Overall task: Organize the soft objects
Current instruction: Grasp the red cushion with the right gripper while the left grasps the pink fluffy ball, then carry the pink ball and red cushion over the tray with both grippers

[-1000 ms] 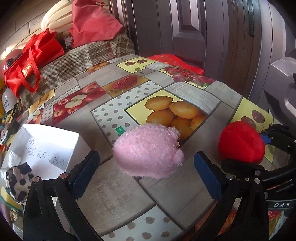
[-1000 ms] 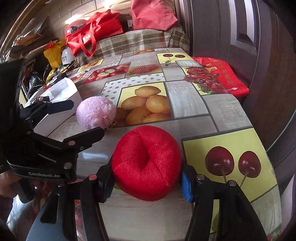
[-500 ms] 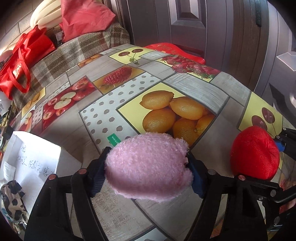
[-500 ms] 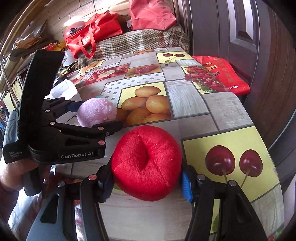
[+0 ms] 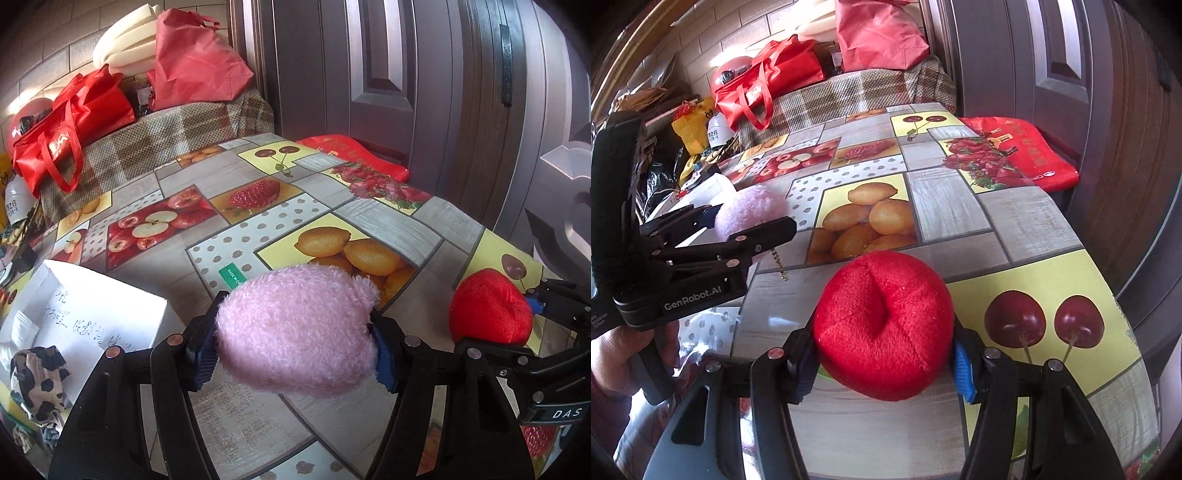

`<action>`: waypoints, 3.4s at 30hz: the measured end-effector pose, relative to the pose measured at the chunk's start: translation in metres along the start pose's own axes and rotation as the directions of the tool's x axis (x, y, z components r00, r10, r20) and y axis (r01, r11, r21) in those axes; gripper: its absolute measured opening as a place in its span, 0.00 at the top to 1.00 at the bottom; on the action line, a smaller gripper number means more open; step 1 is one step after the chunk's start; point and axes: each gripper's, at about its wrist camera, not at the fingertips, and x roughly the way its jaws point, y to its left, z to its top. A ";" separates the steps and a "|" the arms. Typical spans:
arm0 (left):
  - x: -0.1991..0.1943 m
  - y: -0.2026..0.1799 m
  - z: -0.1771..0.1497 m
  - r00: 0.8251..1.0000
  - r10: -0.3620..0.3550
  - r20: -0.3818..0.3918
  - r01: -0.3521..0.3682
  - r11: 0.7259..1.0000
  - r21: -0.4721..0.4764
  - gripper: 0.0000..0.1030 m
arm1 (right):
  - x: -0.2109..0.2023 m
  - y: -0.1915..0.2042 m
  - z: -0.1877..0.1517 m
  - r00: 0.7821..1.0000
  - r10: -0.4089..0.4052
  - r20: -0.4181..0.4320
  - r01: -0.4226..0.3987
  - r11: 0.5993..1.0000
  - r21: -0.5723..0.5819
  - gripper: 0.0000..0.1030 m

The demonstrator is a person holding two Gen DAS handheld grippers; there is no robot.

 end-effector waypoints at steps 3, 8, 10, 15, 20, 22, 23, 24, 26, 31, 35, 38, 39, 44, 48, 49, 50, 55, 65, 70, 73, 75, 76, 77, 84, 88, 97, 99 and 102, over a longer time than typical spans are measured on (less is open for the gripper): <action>-0.020 0.006 -0.005 0.996 0.019 0.082 -0.017 0.999 -0.033 0.35 | -0.013 -0.001 -0.001 0.997 -0.020 0.072 0.019 1.000 0.013 0.42; -0.048 0.011 -0.014 0.982 0.055 0.180 -0.044 0.997 -0.064 0.35 | -0.036 0.005 -0.005 0.975 -0.075 0.209 0.076 0.997 0.001 0.42; -0.054 0.010 -0.017 0.980 0.065 0.190 -0.054 0.997 -0.063 0.35 | -0.044 0.008 -0.007 0.962 -0.086 0.259 0.091 0.996 -0.008 0.42; -0.071 0.006 -0.030 0.978 0.053 0.202 -0.042 0.998 -0.055 0.35 | -0.055 0.016 -0.010 0.934 -0.112 0.339 0.131 0.991 -0.035 0.42; -0.101 0.004 -0.052 0.976 0.014 0.219 -0.007 0.999 -0.033 0.35 | -0.059 0.027 -0.011 0.915 -0.135 0.380 0.174 0.982 -0.072 0.42; -0.113 0.007 -0.061 0.974 0.004 0.226 0.004 0.999 -0.035 0.35 | -0.062 0.030 -0.012 0.914 -0.117 0.388 0.158 0.985 -0.076 0.42; -0.119 0.009 -0.064 0.973 -0.001 0.230 0.011 0.999 -0.041 0.35 | -0.062 0.032 -0.013 0.916 -0.104 0.388 0.143 0.987 -0.072 0.42; -0.124 0.012 -0.068 0.973 -0.004 0.231 0.016 0.999 -0.048 0.35 | -0.064 0.034 -0.014 0.918 -0.089 0.386 0.124 0.990 -0.068 0.42; -0.133 0.017 -0.075 0.972 -0.005 0.233 0.021 0.998 -0.066 0.35 | -0.064 0.043 -0.016 0.922 -0.062 0.382 0.095 0.993 -0.067 0.42; -0.153 0.029 -0.090 0.971 0.001 0.240 0.019 0.996 -0.083 0.34 | -0.063 0.075 -0.021 0.931 0.008 0.365 0.036 0.993 -0.113 0.42; -0.165 0.040 -0.100 0.970 0.014 0.244 0.010 0.995 -0.097 0.34 | -0.068 0.102 -0.032 0.929 0.044 0.367 0.025 0.983 -0.181 0.42; -0.172 0.050 -0.107 0.969 0.028 0.246 0.000 0.994 -0.112 0.34 | -0.068 0.116 -0.034 0.930 0.069 0.361 0.005 0.980 -0.200 0.42; -0.175 0.053 -0.109 0.969 0.033 0.245 -0.004 0.993 -0.119 0.34 | -0.067 0.119 -0.035 0.930 0.075 0.359 0.000 0.979 -0.203 0.42; -0.187 0.071 -0.121 0.968 0.064 0.243 -0.026 0.988 -0.155 0.34 | -0.068 0.133 -0.040 0.928 0.100 0.360 -0.022 0.976 -0.215 0.42; -0.199 0.088 -0.130 0.966 0.093 0.243 -0.048 0.981 -0.186 0.34 | -0.069 0.145 -0.043 0.926 0.120 0.358 -0.038 0.973 -0.229 0.42; -0.201 0.092 -0.133 0.965 0.100 0.244 -0.052 0.979 -0.197 0.34 | -0.069 0.148 -0.044 0.926 0.126 0.357 -0.043 0.972 -0.232 0.42; -0.204 0.096 -0.135 0.964 0.109 0.244 -0.058 0.977 -0.205 0.34 | -0.069 0.151 -0.045 0.925 0.131 0.356 -0.047 0.971 -0.236 0.42; -0.214 0.116 -0.145 0.959 0.148 0.240 -0.086 0.964 -0.251 0.34 | -0.069 0.167 -0.048 0.923 0.156 0.351 -0.065 0.964 -0.257 0.42; -0.218 0.147 -0.153 0.945 0.239 0.223 -0.170 0.942 -0.290 0.34 | -0.058 0.189 -0.046 0.930 0.183 0.318 -0.095 0.958 -0.272 0.42; -0.216 0.163 -0.153 0.932 0.292 0.215 -0.221 0.928 -0.301 0.34 | -0.048 0.195 -0.043 0.937 0.182 0.297 -0.102 0.958 -0.266 0.42; -0.212 0.168 -0.152 0.927 0.311 0.211 -0.242 0.923 -0.300 0.34 | -0.043 0.197 -0.041 0.941 0.174 0.291 -0.099 0.962 -0.255 0.42; -0.210 0.169 -0.150 0.922 0.323 0.213 -0.255 0.922 -0.292 0.34 | -0.041 0.197 -0.039 0.940 0.165 0.300 -0.094 0.966 -0.239 0.42; -0.209 0.171 -0.150 0.920 0.327 0.215 -0.260 0.922 -0.288 0.34 | -0.040 0.197 -0.038 0.939 0.162 0.304 -0.091 0.968 -0.232 0.42; -0.209 0.172 -0.149 0.919 0.330 0.216 -0.263 0.921 -0.286 0.34 | -0.038 0.197 -0.037 0.938 0.158 0.309 -0.088 0.970 -0.227 0.42; -0.202 0.187 -0.145 0.914 0.346 0.211 -0.273 0.910 -0.311 0.34 | -0.031 0.216 -0.035 0.935 0.165 0.314 -0.074 0.956 -0.284 0.42; -0.197 0.199 -0.143 0.912 0.355 0.207 -0.273 0.899 -0.341 0.34 | -0.024 0.228 -0.031 0.934 0.173 0.313 -0.070 0.947 -0.315 0.42; -0.186 0.216 -0.138 0.917 0.353 0.184 -0.265 0.887 -0.379 0.34 | 0.002 0.253 -0.013 0.938 0.197 0.284 -0.089 0.932 -0.351 0.41; -0.182 0.219 -0.136 0.922 0.344 0.176 -0.258 0.888 -0.381 0.34 | 0.010 0.259 -0.008 0.945 0.203 0.256 -0.101 0.926 -0.364 0.41; -0.180 0.223 -0.133 0.921 0.347 0.179 -0.259 0.886 -0.386 0.34 | 0.025 0.263 -0.001 0.960 0.201 0.197 -0.117 0.920 -0.373 0.41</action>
